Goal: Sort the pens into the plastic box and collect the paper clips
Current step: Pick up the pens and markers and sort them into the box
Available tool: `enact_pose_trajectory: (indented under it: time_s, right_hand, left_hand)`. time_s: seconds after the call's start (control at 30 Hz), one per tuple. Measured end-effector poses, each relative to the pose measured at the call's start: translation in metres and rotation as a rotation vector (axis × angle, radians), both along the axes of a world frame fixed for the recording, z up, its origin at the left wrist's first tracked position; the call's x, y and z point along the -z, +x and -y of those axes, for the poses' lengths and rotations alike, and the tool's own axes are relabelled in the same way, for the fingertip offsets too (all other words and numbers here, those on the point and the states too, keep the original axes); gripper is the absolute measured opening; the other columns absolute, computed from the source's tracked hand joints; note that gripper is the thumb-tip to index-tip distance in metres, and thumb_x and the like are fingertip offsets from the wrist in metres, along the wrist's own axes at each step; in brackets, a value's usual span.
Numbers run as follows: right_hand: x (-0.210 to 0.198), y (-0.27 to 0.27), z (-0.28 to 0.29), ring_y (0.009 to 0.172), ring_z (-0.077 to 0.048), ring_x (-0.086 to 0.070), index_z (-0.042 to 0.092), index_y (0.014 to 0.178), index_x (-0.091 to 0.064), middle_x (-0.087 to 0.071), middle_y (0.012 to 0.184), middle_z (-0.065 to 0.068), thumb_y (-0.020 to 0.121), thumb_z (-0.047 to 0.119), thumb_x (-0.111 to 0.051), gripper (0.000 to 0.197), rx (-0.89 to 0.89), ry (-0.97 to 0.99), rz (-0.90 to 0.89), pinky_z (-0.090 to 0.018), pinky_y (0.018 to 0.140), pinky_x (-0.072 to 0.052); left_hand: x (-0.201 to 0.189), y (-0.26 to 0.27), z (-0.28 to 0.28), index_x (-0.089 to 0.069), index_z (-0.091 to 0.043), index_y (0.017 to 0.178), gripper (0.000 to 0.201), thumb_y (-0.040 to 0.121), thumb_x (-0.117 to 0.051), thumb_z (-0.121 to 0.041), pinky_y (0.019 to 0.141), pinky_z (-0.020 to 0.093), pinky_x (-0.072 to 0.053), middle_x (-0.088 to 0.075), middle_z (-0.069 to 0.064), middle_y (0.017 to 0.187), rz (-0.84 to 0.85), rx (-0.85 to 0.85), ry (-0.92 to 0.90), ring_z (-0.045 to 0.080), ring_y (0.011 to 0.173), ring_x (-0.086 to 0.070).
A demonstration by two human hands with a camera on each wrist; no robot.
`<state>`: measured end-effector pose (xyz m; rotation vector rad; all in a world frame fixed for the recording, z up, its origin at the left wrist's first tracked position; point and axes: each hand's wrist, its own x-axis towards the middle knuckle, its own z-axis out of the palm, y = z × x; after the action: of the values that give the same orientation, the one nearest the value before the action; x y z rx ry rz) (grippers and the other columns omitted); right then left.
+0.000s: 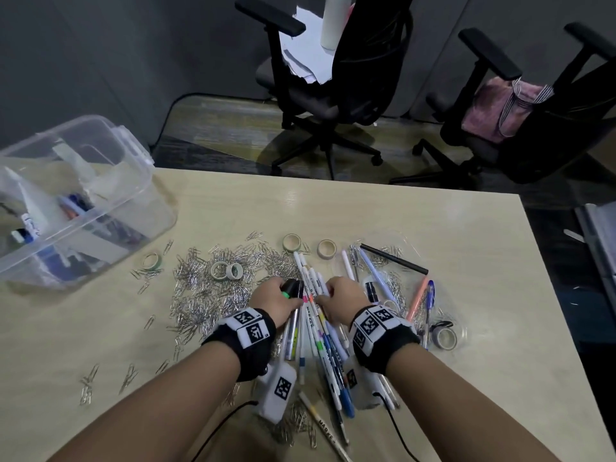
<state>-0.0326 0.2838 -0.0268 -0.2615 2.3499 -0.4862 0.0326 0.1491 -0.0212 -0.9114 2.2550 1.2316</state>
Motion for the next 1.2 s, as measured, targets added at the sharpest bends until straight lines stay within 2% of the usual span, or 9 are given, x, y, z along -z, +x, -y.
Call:
enact_pose_trajectory:
  time_s: [0.23, 0.37, 0.47, 0.57, 0.63, 0.77, 0.9, 1.03, 1.2]
  right_hand:
    - [-0.013, 0.001, -0.010, 0.055, -0.010, -0.049, 0.018, 0.073, -0.042, -0.054, 0.069, 0.001, 0.093, 0.029, -0.058, 0.028, 0.149, -0.246, -0.030, -0.025, 0.054, -0.046]
    - [-0.022, 0.002, -0.009, 0.064, -0.028, -0.063, 0.015, 0.095, -0.050, -0.069, 0.084, -0.016, 0.095, 0.030, -0.054, 0.015, 0.248, -0.391, -0.001, -0.044, 0.067, -0.056]
    - [-0.036, 0.002, -0.006, 0.070, -0.031, -0.068, 0.020, 0.107, -0.049, -0.071, 0.085, -0.013, 0.098, 0.031, -0.049, 0.014, 0.248, -0.460, 0.037, -0.043, 0.062, -0.056]
    - [-0.049, 0.001, 0.003, 0.070, -0.025, -0.069, 0.016, 0.117, -0.049, -0.070, 0.082, -0.010, 0.099, 0.033, -0.044, 0.025, 0.196, -0.478, 0.019, -0.041, 0.066, -0.058]
    - [-0.058, 0.000, 0.010, 0.070, -0.031, -0.068, 0.017, 0.112, -0.050, -0.067, 0.079, -0.010, 0.099, 0.033, -0.044, 0.021, 0.188, -0.506, 0.016, -0.047, 0.069, -0.058]
    - [-0.079, 0.003, 0.032, 0.050, -0.012, -0.046, 0.012, 0.104, -0.050, -0.049, 0.067, -0.002, 0.102, 0.028, -0.040, 0.019, 0.171, -0.526, 0.022, -0.018, 0.044, -0.042]
    - [-0.088, 0.008, 0.065, 0.057, -0.014, -0.047, 0.016, 0.103, -0.049, -0.052, 0.076, -0.003, 0.099, 0.039, -0.042, 0.023, 0.140, -0.513, -0.042, -0.026, 0.054, -0.042]
    - [-0.105, 0.019, 0.108, 0.052, -0.013, -0.047, 0.021, 0.107, -0.043, -0.052, 0.070, 0.002, 0.094, 0.050, -0.048, 0.032, 0.104, -0.508, -0.058, -0.022, 0.048, -0.039]
    - [-0.118, 0.029, 0.175, 0.052, -0.018, -0.043, 0.017, 0.108, -0.032, -0.048, 0.075, -0.004, 0.099, 0.026, -0.041, 0.015, 0.002, -0.556, -0.037, -0.030, 0.048, -0.038]
  left_hand:
    - [-0.008, -0.002, 0.012, -0.060, -0.007, 0.101, 0.024, 0.084, -0.069, -0.022, 0.079, 0.046, -0.056, -0.067, 0.016, 0.094, -0.066, -0.133, 0.211, 0.032, 0.082, -0.066]
    - [-0.020, -0.004, 0.019, -0.058, -0.008, 0.106, 0.022, 0.091, -0.062, -0.022, 0.072, 0.037, -0.050, -0.065, 0.011, 0.092, -0.100, -0.184, 0.321, 0.021, 0.070, -0.057]
    - [-0.035, -0.005, 0.024, -0.051, -0.014, 0.098, 0.011, 0.094, -0.058, -0.022, 0.074, 0.031, -0.047, -0.057, -0.002, 0.086, -0.129, -0.212, 0.422, 0.010, 0.070, -0.051]
    - [-0.049, -0.005, 0.033, -0.054, -0.013, 0.114, 0.025, 0.093, -0.058, -0.026, 0.083, 0.045, -0.054, -0.065, 0.007, 0.101, -0.126, -0.238, 0.536, 0.024, 0.088, -0.060]
    - [-0.055, -0.002, 0.041, -0.053, -0.018, 0.118, 0.027, 0.093, -0.057, -0.028, 0.068, 0.041, -0.055, -0.068, 0.009, 0.111, -0.143, -0.246, 0.590, 0.031, 0.098, -0.059]
    - [-0.072, 0.006, 0.056, -0.052, -0.022, 0.110, 0.015, 0.096, -0.053, -0.026, 0.054, 0.031, -0.049, -0.070, 0.013, 0.105, -0.213, -0.296, 0.655, 0.022, 0.079, -0.062]
    - [-0.086, 0.019, 0.081, -0.046, -0.010, 0.121, 0.030, 0.095, -0.055, -0.025, 0.064, 0.040, -0.057, -0.059, 0.013, 0.100, -0.257, -0.432, 0.723, 0.034, 0.097, -0.065]
    - [-0.099, 0.038, 0.117, -0.047, -0.012, 0.120, 0.031, 0.095, -0.056, -0.029, 0.057, 0.031, -0.053, -0.057, 0.009, 0.094, -0.322, -0.471, 0.604, 0.019, 0.073, -0.061]
    - [-0.116, 0.063, 0.176, -0.044, -0.014, 0.120, 0.035, 0.095, -0.053, -0.036, 0.046, 0.024, -0.037, -0.050, 0.005, 0.087, -0.426, -0.574, 0.506, 0.013, 0.056, -0.045]
